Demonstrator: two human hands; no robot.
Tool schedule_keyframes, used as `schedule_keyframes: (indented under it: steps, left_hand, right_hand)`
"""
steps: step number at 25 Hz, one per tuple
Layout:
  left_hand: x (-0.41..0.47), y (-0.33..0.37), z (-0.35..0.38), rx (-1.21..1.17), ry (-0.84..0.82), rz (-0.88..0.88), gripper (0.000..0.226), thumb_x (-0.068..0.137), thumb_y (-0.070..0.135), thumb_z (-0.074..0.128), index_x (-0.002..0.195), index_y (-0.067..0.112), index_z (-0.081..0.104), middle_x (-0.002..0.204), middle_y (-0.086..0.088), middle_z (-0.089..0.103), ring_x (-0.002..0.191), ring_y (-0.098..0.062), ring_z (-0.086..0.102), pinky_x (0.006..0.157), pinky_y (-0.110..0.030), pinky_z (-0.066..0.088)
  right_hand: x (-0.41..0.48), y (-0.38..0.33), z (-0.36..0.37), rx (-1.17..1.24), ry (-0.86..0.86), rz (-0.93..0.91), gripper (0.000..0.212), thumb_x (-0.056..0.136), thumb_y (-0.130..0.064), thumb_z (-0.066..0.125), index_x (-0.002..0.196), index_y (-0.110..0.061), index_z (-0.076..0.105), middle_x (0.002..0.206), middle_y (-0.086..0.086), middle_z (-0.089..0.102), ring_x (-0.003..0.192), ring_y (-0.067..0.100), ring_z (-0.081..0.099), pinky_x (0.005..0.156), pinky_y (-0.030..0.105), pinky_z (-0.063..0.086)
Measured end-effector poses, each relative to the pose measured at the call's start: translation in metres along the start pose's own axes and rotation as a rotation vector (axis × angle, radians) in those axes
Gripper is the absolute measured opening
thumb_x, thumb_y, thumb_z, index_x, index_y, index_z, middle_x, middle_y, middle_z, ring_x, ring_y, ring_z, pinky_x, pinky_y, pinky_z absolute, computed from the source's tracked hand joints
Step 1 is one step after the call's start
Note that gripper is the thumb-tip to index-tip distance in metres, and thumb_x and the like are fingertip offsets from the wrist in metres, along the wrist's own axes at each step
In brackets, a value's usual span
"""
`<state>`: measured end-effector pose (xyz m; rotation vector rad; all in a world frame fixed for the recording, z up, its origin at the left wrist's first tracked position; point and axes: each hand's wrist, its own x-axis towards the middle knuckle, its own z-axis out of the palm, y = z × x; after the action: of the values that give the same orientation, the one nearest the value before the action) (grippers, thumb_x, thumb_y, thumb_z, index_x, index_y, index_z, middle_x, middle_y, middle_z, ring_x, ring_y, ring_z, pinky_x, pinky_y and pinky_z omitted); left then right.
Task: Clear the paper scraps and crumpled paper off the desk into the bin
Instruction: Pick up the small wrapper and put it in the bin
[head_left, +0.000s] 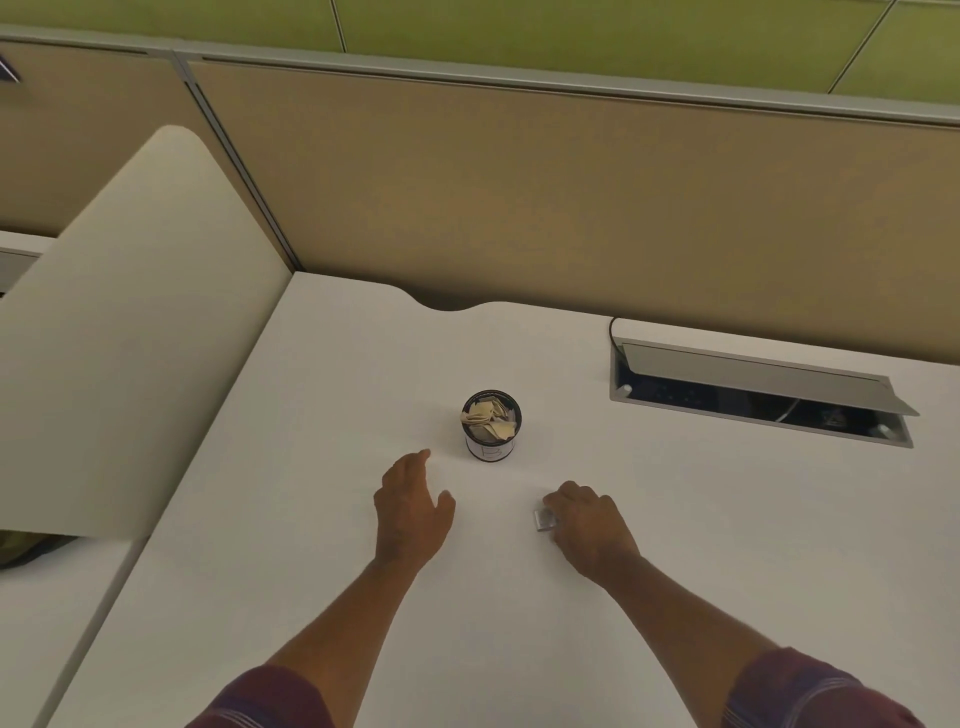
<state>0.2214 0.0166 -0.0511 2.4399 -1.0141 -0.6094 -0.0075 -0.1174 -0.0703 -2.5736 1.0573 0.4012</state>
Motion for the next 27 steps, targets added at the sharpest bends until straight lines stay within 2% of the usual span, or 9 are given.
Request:
schedule_keyframes:
  steps: [3, 7, 9, 12, 16, 19, 23, 27]
  left_hand:
    - [-0.003, -0.018, 0.004, 0.155, -0.1, 0.015, 0.07, 0.094, 0.035, 0.062, 0.155, 0.013, 0.034, 0.162, -0.01, 0.038, 0.152, -0.028, 0.031, 0.12, -0.047, 0.033]
    - [-0.006, -0.031, 0.01, 0.293, -0.178, 0.049, 0.076, 0.096, 0.045, 0.055, 0.159, 0.013, 0.026, 0.169, -0.013, 0.022, 0.157, -0.032, 0.019, 0.125, -0.048, 0.025]
    - [-0.009, -0.036, 0.014, 0.348, -0.209, 0.071, 0.079, 0.097, 0.05, 0.051, 0.161, 0.014, 0.021, 0.172, -0.014, 0.012, 0.159, -0.034, 0.011, 0.127, -0.048, 0.02]
    - [-0.012, -0.042, 0.021, 0.432, -0.259, 0.097, 0.083, 0.1, 0.055, 0.043, 0.164, 0.016, 0.007, 0.173, -0.014, -0.007, 0.161, -0.034, -0.004, 0.13, -0.049, 0.012]
    - [-0.012, -0.046, 0.023, 0.445, -0.278, 0.1, 0.083, 0.102, 0.057, 0.038, 0.164, 0.018, -0.002, 0.172, -0.013, -0.016, 0.16, -0.031, -0.011, 0.131, -0.047, 0.006]
    - [-0.012, -0.047, 0.022, 0.44, -0.275, 0.103, 0.083, 0.102, 0.057, 0.038, 0.164, 0.018, -0.001, 0.173, -0.012, -0.015, 0.161, -0.03, -0.011, 0.132, -0.046, 0.006]
    - [-0.012, -0.048, 0.022, 0.426, -0.288, 0.096, 0.083, 0.102, 0.056, 0.038, 0.164, 0.019, -0.003, 0.172, -0.011, -0.017, 0.16, -0.03, -0.013, 0.132, -0.046, 0.004]
    - [-0.01, -0.049, 0.024, 0.413, -0.284, 0.089, 0.083, 0.102, 0.056, 0.038, 0.163, 0.02, -0.005, 0.172, -0.009, -0.019, 0.16, -0.028, -0.015, 0.132, -0.045, 0.001]
  right_hand:
    - [-0.004, 0.001, 0.003, -0.025, 0.007, 0.022, 0.023, 0.09, -0.021, 0.051, 0.112, -0.022, 0.059, 0.113, 0.0, 0.057, 0.104, 0.026, 0.059, 0.078, 0.035, 0.036]
    - [-0.005, 0.003, -0.002, 0.109, 0.038, 0.12, 0.02, 0.092, -0.028, 0.05, 0.108, -0.023, 0.061, 0.105, -0.002, 0.058, 0.1, 0.024, 0.061, 0.077, 0.033, 0.036]
    - [-0.002, 0.001, -0.012, 0.205, 0.115, 0.167, 0.021, 0.092, -0.031, 0.051, 0.109, -0.022, 0.061, 0.103, -0.003, 0.06, 0.097, 0.023, 0.063, 0.076, 0.032, 0.038]
    - [0.008, -0.008, -0.04, 0.361, 0.262, 0.209, 0.026, 0.095, -0.039, 0.057, 0.114, -0.022, 0.062, 0.104, -0.003, 0.065, 0.092, 0.018, 0.064, 0.084, 0.036, 0.051]
    - [0.033, -0.029, -0.082, 0.521, 0.453, 0.143, 0.024, 0.093, -0.037, 0.062, 0.113, -0.023, 0.063, 0.099, -0.006, 0.066, 0.087, 0.013, 0.062, 0.083, 0.039, 0.054]
    - [0.053, -0.048, -0.104, 0.488, 0.438, 0.104, 0.026, 0.094, -0.036, 0.06, 0.116, -0.023, 0.065, 0.103, -0.004, 0.067, 0.093, 0.015, 0.062, 0.086, 0.041, 0.053]
    - [0.075, -0.066, -0.114, 0.33, 0.367, 0.118, 0.02, 0.094, -0.036, 0.053, 0.103, -0.021, 0.063, 0.097, -0.002, 0.069, 0.089, 0.021, 0.063, 0.083, 0.042, 0.052]
    - [0.085, -0.071, -0.112, 0.232, 0.326, 0.134, 0.025, 0.096, -0.04, 0.048, 0.093, -0.019, 0.06, 0.09, 0.002, 0.066, 0.083, 0.025, 0.062, 0.076, 0.04, 0.051]
